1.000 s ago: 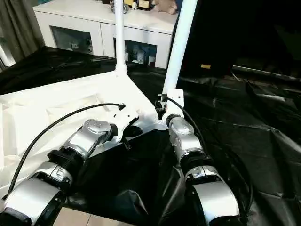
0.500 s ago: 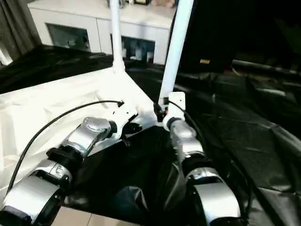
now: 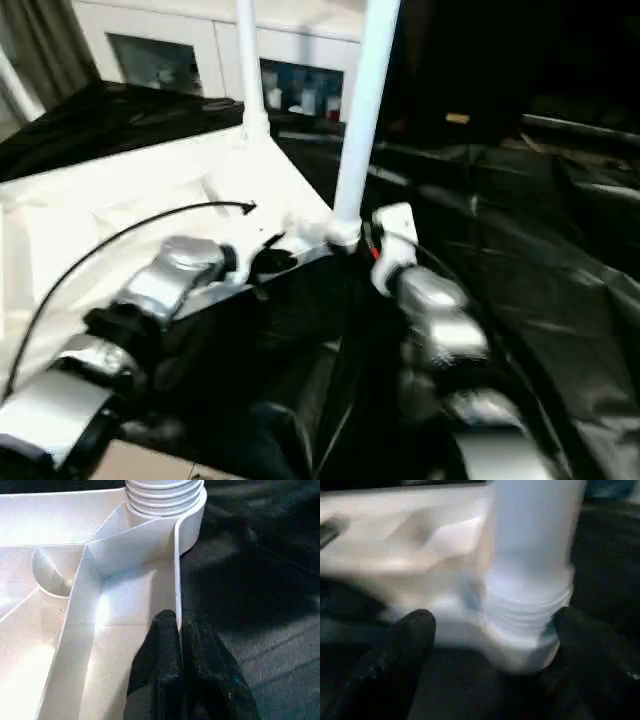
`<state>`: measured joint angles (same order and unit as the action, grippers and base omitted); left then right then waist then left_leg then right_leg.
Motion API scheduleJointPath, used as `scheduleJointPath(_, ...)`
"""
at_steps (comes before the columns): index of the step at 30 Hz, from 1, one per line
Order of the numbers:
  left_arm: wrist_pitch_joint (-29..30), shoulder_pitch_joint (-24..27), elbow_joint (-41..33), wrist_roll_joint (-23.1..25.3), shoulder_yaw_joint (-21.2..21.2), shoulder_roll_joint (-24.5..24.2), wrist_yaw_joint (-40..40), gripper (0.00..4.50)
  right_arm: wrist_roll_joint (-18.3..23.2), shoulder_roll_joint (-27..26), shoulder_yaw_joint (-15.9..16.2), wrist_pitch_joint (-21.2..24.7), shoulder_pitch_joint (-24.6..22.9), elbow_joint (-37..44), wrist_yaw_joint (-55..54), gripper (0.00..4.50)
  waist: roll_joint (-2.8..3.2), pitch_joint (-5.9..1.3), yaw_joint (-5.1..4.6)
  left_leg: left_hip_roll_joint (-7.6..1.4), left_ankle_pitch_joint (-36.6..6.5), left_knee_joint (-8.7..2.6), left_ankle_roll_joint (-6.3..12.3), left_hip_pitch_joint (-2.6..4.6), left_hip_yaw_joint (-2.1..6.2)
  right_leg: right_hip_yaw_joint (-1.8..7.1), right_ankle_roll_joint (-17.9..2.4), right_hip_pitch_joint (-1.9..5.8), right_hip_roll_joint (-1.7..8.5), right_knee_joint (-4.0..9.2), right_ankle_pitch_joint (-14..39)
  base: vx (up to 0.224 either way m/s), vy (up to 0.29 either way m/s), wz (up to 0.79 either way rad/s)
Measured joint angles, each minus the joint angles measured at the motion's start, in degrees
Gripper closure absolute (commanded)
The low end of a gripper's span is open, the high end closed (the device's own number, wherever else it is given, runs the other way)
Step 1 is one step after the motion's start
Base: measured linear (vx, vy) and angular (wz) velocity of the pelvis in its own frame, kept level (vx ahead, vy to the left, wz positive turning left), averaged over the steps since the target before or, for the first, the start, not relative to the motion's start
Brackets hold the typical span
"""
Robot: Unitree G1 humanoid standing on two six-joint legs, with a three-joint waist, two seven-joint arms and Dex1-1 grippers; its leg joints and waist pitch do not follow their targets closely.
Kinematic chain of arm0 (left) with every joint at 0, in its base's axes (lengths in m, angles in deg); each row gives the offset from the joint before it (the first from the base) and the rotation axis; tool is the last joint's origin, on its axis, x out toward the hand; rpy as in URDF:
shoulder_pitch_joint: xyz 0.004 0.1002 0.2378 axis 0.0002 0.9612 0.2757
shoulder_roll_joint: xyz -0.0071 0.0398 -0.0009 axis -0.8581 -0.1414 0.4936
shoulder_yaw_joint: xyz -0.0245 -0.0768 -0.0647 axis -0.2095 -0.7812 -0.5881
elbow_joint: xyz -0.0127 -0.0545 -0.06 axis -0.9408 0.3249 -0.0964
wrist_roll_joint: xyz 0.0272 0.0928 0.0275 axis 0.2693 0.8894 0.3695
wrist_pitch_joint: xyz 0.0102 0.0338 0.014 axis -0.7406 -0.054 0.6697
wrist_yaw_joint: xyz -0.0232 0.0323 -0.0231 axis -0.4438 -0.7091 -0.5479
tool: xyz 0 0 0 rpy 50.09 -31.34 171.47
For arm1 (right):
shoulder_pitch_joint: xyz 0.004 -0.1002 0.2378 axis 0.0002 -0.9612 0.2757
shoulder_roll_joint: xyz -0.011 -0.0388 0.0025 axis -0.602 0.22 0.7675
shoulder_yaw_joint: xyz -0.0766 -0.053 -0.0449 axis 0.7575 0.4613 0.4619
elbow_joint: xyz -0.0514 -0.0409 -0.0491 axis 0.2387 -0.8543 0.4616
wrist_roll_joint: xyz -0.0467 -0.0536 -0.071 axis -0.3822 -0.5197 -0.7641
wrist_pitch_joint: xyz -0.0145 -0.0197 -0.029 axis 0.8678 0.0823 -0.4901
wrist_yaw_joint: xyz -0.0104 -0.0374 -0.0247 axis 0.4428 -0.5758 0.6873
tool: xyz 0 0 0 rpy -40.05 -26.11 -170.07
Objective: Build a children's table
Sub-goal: Insert table leg to table base
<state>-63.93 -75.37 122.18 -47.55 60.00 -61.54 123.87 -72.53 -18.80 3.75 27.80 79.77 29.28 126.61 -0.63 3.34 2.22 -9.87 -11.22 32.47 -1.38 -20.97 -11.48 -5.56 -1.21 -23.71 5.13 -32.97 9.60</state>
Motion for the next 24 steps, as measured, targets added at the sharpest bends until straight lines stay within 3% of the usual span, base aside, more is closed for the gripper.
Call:
scheduleJointPath(5, -5.6, 3.9, -3.9, -1.5, 0.1, -4.4, 9.0, 4.5, 1.9, 5.7, 2.6, 5.3, -4.2, 9.1, 9.6, 0.41, 0.09, -0.04, 0.51, -0.05, 0.0, -0.08, 0.01, -0.09, 0.0, -0.04, -0.1, -0.3, -0.03, -0.25, 0.2, 0.0, 0.0, 0.0)
scheduleJointPath(13, -7.0, 8.3, -9.9, -3.9, 1.2, -9.2, 20.6, 4.5, 2.0, 10.7, 4.4, 9.1, -6.3, 15.9, 16.0, 0.41, 0.06, -0.03, 1.6, -0.05, 0.0, 0.37, -0.06, -0.01, -0.06, 0.06, -0.1, -0.15, 0.06, -0.28, 0.1, 0.0, 0.0, 0.0)
scheduleJointPath(19, -6.3, 11.2, -15.1, -4.8, 2.4, -10.7, 26.0, 4.5, 3.7, 11.0, 6.3, 10.7, -6.8, 21.2, 19.6, 0.41, 0.05, -0.02, 3.0, -0.06, 0.0, 0.69, -0.09, -0.04, -0.14, 0.13, -0.1, -0.14, 0.17, -0.6, 0.1, 0.0, 0.0, 0.0)
scheduleJointPath(24, -5.9, 12.4, -17.0, -4.8, 2.7, -11.0, 26.9, 4.5, 3.6, 10.7, 7.0, 11.2, -7.4, 21.2, 20.2, 0.41, 0.01, 0.0, 2.87, -0.06, -0.1, 1.15, -0.29, -0.07, -0.13, 0.25, -0.1, -0.14, 0.23, -1.05, 0.2, 0.0, 0.0, 0.0)
